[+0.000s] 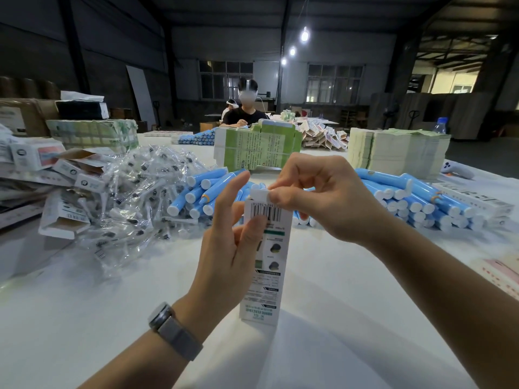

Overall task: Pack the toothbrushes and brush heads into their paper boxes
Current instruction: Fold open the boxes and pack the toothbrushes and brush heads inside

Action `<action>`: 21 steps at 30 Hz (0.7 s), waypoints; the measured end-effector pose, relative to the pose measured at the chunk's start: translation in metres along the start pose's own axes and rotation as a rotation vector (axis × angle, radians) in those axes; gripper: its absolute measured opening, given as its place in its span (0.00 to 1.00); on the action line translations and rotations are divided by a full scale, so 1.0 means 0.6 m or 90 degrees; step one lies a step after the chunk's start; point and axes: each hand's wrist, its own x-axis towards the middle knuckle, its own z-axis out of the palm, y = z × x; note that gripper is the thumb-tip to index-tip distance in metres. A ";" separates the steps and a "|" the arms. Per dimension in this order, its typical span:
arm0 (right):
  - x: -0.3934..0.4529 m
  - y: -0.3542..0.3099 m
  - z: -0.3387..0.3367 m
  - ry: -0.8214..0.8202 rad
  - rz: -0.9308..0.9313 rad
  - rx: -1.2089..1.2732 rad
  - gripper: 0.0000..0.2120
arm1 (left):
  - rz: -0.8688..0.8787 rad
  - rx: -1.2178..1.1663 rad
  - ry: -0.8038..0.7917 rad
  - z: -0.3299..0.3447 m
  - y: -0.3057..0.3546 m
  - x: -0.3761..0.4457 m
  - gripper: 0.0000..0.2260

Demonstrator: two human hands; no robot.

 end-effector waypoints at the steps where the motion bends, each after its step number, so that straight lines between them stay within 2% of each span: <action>1: 0.000 -0.001 -0.002 0.001 -0.004 -0.002 0.09 | 0.003 0.002 -0.004 0.000 0.001 0.000 0.19; 13: -0.002 -0.002 -0.007 -0.041 -0.034 -0.006 0.08 | 0.017 -0.002 0.010 0.003 0.009 0.001 0.10; 16: -0.001 -0.004 -0.014 -0.068 -0.029 0.004 0.05 | 0.022 -0.020 0.007 0.004 0.012 0.001 0.13; 21: -0.001 -0.006 -0.025 -0.091 -0.027 0.006 0.05 | 0.007 -0.020 0.008 0.002 0.012 0.000 0.12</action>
